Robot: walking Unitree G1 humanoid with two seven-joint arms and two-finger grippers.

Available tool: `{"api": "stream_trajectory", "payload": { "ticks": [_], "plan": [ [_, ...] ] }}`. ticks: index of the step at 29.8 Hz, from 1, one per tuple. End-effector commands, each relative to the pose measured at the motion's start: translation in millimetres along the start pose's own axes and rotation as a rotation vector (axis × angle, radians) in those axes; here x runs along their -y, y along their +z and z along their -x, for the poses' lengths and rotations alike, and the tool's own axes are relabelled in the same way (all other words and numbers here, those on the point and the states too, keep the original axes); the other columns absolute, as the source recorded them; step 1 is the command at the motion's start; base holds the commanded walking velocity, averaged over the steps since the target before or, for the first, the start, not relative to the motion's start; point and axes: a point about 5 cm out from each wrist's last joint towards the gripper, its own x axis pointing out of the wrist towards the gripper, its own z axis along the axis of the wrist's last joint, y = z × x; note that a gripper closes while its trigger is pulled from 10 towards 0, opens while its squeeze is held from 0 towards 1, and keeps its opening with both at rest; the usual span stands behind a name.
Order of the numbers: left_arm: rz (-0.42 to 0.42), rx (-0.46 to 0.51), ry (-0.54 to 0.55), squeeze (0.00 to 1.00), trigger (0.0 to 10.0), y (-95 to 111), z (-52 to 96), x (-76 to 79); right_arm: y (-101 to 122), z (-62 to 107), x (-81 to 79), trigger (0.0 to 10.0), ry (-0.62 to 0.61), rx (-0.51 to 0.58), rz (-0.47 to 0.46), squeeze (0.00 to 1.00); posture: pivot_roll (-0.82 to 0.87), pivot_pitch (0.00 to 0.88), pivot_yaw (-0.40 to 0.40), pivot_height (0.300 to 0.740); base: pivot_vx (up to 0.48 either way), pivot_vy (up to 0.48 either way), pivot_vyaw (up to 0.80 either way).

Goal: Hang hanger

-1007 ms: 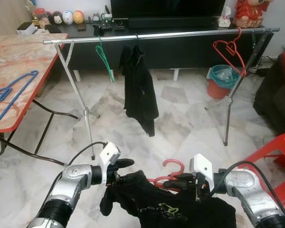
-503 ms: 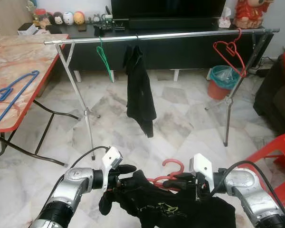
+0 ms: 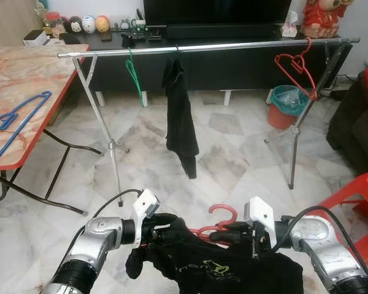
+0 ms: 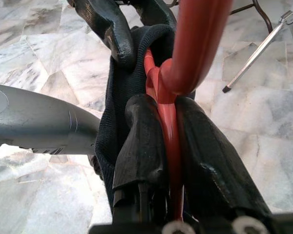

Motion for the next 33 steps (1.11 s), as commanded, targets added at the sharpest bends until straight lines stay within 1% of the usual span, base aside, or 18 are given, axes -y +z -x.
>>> {"api": "stream_trajectory", "payload": {
  "ticks": [1,12,19,22,24,25,26,27,29,31,32,33],
  "plan": [
    [0.006,0.005,0.012,0.0,0.0,-1,2.0,-1.6,11,-1.6,0.4,10.0,0.022,0.027,0.04,0.0,-0.01,0.028,-0.008,0.74,0.0,0.0,0.0],
    [0.018,0.044,0.005,0.0,0.0,3,1.5,-0.3,11,-1.3,0.1,10.0,0.021,0.023,0.036,0.0,-0.01,0.032,-0.01,0.74,0.0,0.0,0.0],
    [0.016,0.08,0.027,0.0,0.0,8,2.7,-3.5,8,-1.4,-0.8,10.0,0.02,0.015,0.028,0.0,-0.01,0.034,-0.01,0.74,0.0,0.0,0.0],
    [-0.022,0.036,0.082,0.0,0.0,4,6.3,-8.5,7,-0.5,-0.2,10.0,0.008,0.008,0.03,0.0,-0.01,0.034,-0.009,0.74,0.0,0.0,0.0],
    [-0.084,-0.03,0.18,0.0,0.0,0,10.7,-17.2,7,1.0,-0.1,10.0,0.003,0.008,0.03,0.0,-0.01,0.037,-0.009,0.74,0.0,0.0,0.0],
    [-0.109,-0.045,0.226,0.0,0.0,-1,13.4,-21.5,6,1.9,0.0,10.0,0.0,0.003,0.029,0.0,-0.01,0.037,-0.009,0.74,0.0,0.0,0.0],
    [-0.109,-0.045,0.226,0.0,0.0,-1,13.4,-21.5,6,1.9,0.0,10.0,0.0,0.003,0.029,0.0,-0.01,0.037,-0.009,0.74,0.0,0.0,0.0],
    [-0.119,-0.05,0.279,0.0,0.0,-1,15.9,-26.3,4,2.7,-0.1,10.0,-0.006,-0.01,0.028,0.0,-0.01,0.037,-0.009,0.74,0.0,0.0,0.0],
    [-0.137,-0.064,0.327,0.0,0.0,-1,18.3,-30.4,1,3.4,0.0,10.0,-0.017,-0.024,0.026,0.0,-0.01,0.037,-0.009,0.74,0.0,0.0,0.0],
    [-0.173,-0.111,0.433,0.0,0.0,-6,23.7,-38.8,-4,5.1,0.0,10.0,-0.04,-0.042,0.02,0.0,-0.01,0.038,-0.008,0.74,0.0,0.0,0.0],
    [-0.173,-0.111,0.433,0.0,0.0,-6,23.7,-38.8,-4,5.1,0.0,10.0,-0.04,-0.042,0.02,0.0,-0.01,0.038,-0.008,0.74,0.0,0.0,0.0],
    [-0.186,-0.131,0.454,0.0,0.0,-7,24.6,-40.5,-5,5.6,-0.1,10.0,-0.041,-0.041,0.018,0.0,-0.01,0.039,-0.008,0.74,0.0,0.0,0.0]
  ]
}}
